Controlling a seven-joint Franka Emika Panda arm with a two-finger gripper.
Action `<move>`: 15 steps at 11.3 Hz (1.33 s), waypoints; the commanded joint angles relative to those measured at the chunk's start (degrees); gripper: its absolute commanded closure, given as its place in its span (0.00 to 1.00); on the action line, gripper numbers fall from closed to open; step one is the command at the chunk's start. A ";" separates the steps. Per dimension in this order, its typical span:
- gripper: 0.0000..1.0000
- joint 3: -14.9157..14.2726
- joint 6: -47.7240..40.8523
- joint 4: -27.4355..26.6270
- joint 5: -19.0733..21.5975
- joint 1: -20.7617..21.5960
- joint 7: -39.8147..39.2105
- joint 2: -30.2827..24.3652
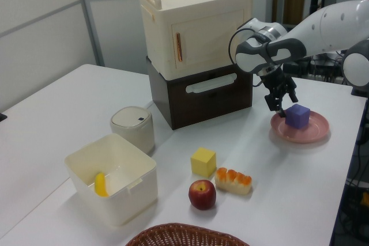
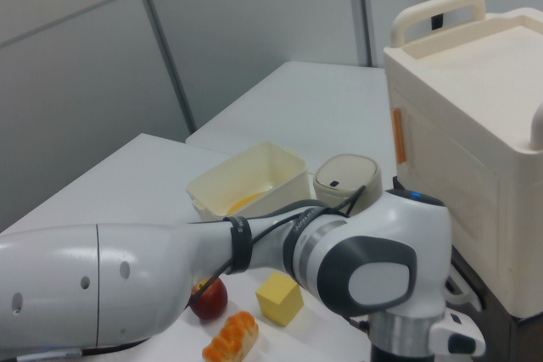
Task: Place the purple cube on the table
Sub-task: 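Close the gripper on the purple cube and lift it off the plate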
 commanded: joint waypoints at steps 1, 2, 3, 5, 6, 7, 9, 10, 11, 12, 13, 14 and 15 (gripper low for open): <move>0.00 -0.50 0.86 -2.22 -1.30 -1.82 -0.71 -1.45; 0.00 -0.50 0.94 -2.31 -1.30 -2.70 -0.63 -1.36; 0.00 -0.50 1.21 -2.40 -1.30 -3.40 -0.63 -1.18; 0.00 -0.50 1.65 -2.31 -1.21 -3.76 -0.02 -0.22; 0.00 -0.50 2.00 -2.31 -1.21 -4.20 -0.01 0.22; 0.00 -0.50 3.22 -2.40 -1.04 -4.64 0.07 0.22; 0.00 -0.50 3.76 -2.40 -0.34 -4.64 0.42 0.66; 0.00 -0.50 4.11 -2.40 -0.16 -4.55 1.56 0.84; 0.04 -0.50 5.24 -2.83 -0.16 -4.21 2.53 0.93; 0.33 -0.23 5.34 -2.92 -0.16 -4.12 1.84 0.84; 0.66 -0.06 5.25 -3.01 -0.16 -4.11 1.31 0.93; 0.88 0.03 5.25 -3.01 -0.16 -4.11 0.61 0.84; 1.00 0.29 4.90 -3.01 -0.16 -4.03 0.52 0.84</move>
